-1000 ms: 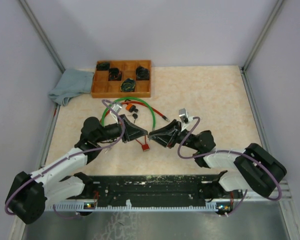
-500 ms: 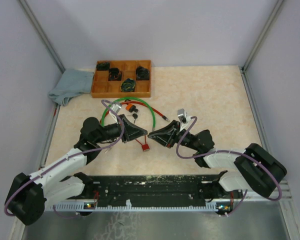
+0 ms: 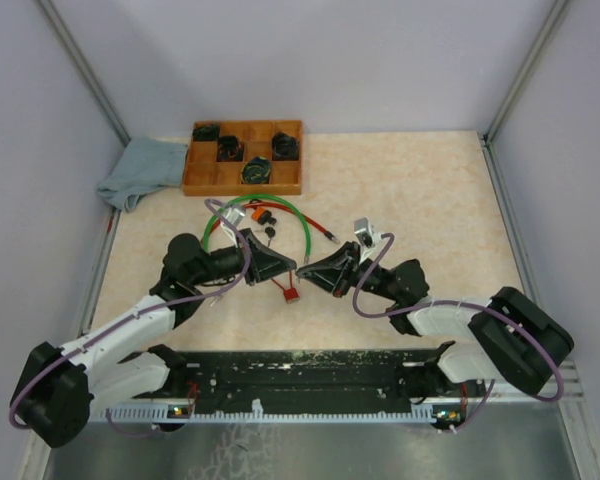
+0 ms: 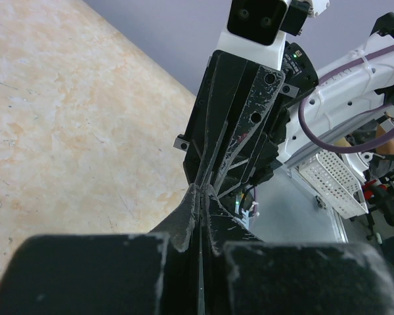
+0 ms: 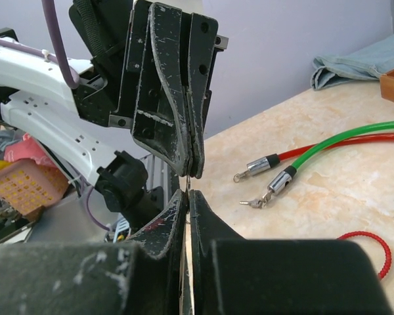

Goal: Unlock with the key

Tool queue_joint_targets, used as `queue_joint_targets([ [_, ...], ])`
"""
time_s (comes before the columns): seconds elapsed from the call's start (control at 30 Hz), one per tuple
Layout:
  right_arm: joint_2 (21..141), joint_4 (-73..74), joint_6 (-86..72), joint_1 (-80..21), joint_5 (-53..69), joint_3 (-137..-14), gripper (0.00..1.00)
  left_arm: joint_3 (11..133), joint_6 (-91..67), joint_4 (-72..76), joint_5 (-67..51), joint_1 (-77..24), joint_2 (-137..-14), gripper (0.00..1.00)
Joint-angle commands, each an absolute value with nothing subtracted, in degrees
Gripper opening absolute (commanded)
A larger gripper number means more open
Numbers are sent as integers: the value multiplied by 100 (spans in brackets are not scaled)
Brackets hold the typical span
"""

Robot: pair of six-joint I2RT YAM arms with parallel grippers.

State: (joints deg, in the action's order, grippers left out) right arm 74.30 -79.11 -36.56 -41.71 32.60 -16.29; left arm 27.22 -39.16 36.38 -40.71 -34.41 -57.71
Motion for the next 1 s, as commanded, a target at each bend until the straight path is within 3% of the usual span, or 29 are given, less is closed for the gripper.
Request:
queue_joint_targets([
  [0.0, 7425, -8288, -3632, -4138, 3398, -1858, 2, 2893, -3877, 3826, -4092, -3516, -5794, 0],
  [0.43, 7499, -8234, -3705, -4137, 3612, -1953, 11, 2771, -3875, 3912, -3872, -3531, -5687, 0],
  [0.63, 7556, -8210, -3743, -4134, 3674, -1961, 0, 2664, -3929, 4100, -3824, -3551, -5631, 0],
  [0.8, 7492, -8179, -3750, -4141, 3614, -1915, 0, 2598, -3920, 4114, -3740, -3551, -5544, 0],
  [0.9, 7455, -8198, -3800, -4140, 3605, -1916, 21, 2533, -3946, 4191, -3642, -3558, -5499, 0],
  [0.97, 7434, -8223, -3847, -4140, 3612, -1916, 27, 2494, -3967, 4222, -3562, -3560, -5486, 0],
])
